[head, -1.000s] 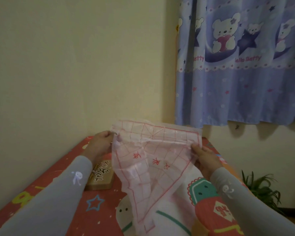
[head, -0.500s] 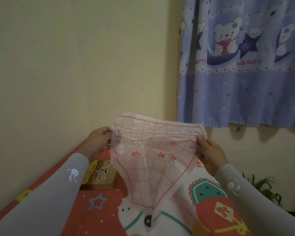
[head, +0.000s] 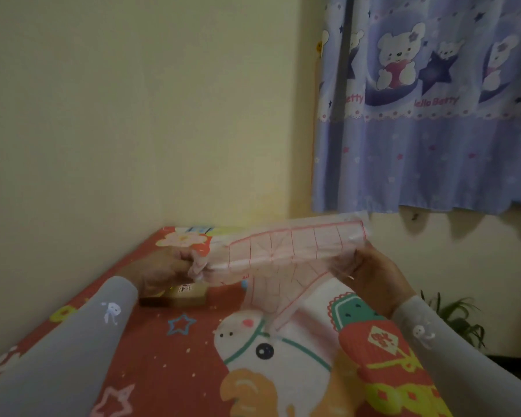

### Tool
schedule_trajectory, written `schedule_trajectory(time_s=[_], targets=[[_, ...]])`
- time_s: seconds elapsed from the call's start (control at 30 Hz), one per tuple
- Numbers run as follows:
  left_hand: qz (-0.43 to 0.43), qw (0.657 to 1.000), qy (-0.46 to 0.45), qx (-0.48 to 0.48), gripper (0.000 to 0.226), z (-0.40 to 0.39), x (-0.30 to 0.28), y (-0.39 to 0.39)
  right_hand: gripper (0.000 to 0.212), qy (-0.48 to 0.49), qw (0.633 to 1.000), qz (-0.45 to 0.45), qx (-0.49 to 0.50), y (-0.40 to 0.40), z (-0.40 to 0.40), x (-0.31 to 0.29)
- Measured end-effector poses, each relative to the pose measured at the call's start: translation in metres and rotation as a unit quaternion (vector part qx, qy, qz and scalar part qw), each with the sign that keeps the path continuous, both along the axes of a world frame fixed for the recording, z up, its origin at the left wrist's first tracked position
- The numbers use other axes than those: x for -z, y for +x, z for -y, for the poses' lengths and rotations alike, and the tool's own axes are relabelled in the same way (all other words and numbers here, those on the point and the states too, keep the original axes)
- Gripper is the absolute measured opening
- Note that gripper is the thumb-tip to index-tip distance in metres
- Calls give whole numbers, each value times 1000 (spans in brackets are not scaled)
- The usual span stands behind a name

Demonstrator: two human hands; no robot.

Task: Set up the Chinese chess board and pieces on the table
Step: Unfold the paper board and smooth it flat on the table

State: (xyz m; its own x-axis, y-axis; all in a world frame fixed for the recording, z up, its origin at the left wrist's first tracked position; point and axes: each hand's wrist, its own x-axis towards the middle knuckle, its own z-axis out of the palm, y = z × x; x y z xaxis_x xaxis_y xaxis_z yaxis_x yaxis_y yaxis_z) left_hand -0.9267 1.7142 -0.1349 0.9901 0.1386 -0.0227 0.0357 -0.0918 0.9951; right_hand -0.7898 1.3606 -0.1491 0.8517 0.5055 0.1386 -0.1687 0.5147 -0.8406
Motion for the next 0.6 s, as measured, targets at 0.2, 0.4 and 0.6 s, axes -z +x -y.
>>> schedule_trajectory(time_s=[0.2,0.4,0.6], targets=[[-188,834,507,111,27,-8,53,-21,17,-389,906,166,-21,-41,21,68],[-237,788,553,128,38,10,73,-34,32,-618,704,338,-92,-63,29,87],[-148,845,512,39,20,29,67,-21,38,-572,747,338,-31,-61,18,79]])
